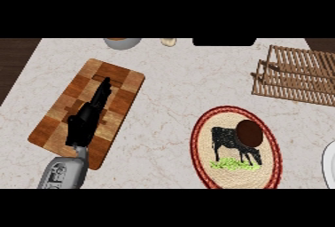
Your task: Pick the lemon from the placemat and place it in the tiered shelf
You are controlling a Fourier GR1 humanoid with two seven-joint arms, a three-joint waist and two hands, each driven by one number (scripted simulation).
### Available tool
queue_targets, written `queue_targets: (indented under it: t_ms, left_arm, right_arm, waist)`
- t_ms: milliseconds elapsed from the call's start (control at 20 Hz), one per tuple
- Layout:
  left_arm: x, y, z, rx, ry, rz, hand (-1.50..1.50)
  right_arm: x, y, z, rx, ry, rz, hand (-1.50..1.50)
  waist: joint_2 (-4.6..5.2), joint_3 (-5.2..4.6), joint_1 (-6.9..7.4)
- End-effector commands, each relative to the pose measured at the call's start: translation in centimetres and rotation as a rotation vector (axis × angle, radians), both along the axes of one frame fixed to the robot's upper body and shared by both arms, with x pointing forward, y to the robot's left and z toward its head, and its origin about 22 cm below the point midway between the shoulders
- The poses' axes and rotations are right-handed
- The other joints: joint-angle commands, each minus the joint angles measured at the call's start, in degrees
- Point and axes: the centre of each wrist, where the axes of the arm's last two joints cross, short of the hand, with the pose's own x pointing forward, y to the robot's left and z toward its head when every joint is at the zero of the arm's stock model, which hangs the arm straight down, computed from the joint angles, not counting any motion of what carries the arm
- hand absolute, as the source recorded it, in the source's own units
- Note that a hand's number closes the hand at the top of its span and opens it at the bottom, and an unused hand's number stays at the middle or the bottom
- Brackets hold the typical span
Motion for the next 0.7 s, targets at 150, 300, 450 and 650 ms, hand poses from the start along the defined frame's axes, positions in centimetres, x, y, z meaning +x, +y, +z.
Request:
queue_targets:
  t_ms: [150,300,450,650]
  left_arm:
    - [-1.1,-0.1,-2.6,-0.001,0.014,0.008,0.00]
    - [-0.1,-0.2,-1.0,-0.003,0.013,0.011,0.00]
    - [0.3,-2.2,0.3,0.008,-0.005,-0.006,0.00]
    - [-1.3,0.1,-1.3,-0.018,0.024,-0.001,0.00]
  right_arm:
    - [0.0,0.7,2.8,0.116,-0.089,0.081,-1.50]
    - [-0.7,0.4,2.7,0.146,-0.107,0.130,-1.50]
    - [-0.5,0.7,4.1,0.159,-0.106,0.185,-1.50]
    - [-1.3,0.3,4.9,0.242,-0.241,0.156,-1.50]
  waist:
    - [-0.10,-0.04,-0.12]
    - [-0.13,-0.02,-0.27]
    - [-0.13,-0.02,-0.21]
    - [-0.16,-0.01,-0.12]
